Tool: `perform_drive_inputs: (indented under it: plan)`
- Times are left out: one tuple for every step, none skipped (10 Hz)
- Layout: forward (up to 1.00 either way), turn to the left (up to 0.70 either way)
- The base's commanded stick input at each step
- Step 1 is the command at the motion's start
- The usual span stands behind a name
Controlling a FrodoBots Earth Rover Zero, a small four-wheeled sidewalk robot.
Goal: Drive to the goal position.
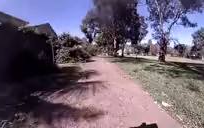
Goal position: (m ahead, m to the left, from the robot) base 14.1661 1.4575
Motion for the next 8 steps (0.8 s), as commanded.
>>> perform_drive_inputs:
  plan:
    - [0.7, 0.0]
    - [0.7, 0.0]
    - [0.7, 0.0]
    - [0.7, 0.0]
    - [0.7, 0.0]
    - [0.7, 0.0]
    - [0.7, 0.0]
    - [0.7, 0.0]
